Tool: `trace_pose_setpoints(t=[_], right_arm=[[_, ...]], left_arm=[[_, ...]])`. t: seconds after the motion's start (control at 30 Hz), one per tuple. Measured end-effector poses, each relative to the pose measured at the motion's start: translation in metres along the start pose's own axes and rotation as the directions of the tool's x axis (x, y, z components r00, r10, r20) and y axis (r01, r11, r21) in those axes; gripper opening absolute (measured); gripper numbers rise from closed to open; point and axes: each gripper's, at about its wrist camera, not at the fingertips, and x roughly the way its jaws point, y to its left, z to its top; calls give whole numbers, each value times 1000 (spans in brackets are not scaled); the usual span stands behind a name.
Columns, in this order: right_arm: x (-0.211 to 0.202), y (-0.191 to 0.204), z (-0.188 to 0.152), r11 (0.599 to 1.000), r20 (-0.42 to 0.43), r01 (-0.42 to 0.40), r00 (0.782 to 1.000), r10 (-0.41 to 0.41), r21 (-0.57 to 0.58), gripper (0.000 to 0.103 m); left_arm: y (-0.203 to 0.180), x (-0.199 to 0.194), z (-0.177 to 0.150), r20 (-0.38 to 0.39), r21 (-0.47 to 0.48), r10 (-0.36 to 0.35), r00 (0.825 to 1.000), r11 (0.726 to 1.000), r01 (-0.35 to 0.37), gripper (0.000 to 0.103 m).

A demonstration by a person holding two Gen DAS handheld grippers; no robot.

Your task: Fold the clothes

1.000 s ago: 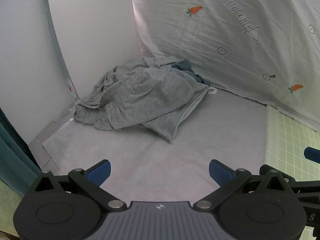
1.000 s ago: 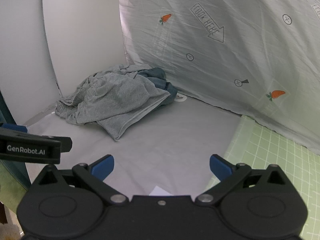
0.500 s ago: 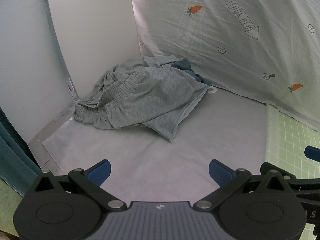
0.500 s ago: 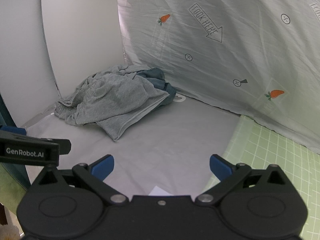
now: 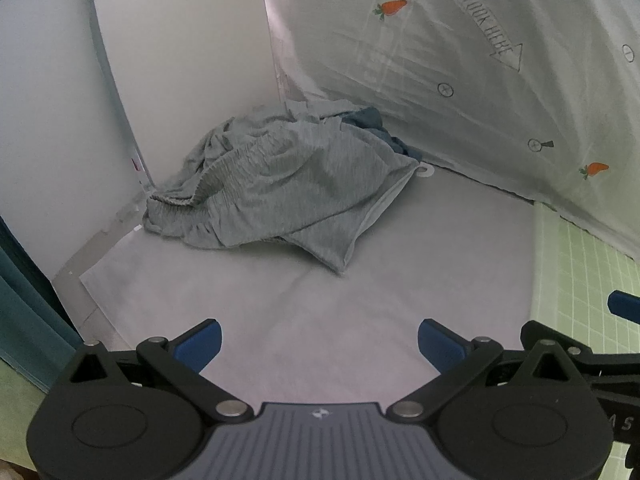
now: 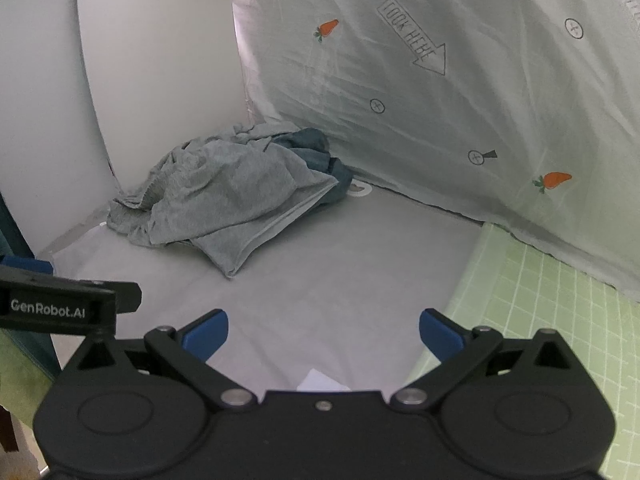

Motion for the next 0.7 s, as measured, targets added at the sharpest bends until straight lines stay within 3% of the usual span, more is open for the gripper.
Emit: trace_pose_setpoints(t=[0.37, 0.7], right_arm=[[60, -13, 30, 1000, -30, 17, 999, -16, 17, 103], [200, 13, 102, 998, -72, -32, 997, 28, -60, 103]], left_arm=[[25, 63, 39, -58, -41, 36, 998, 998, -39, 103], [88, 180, 115, -133, -116, 102, 986, 986, -118, 103]])
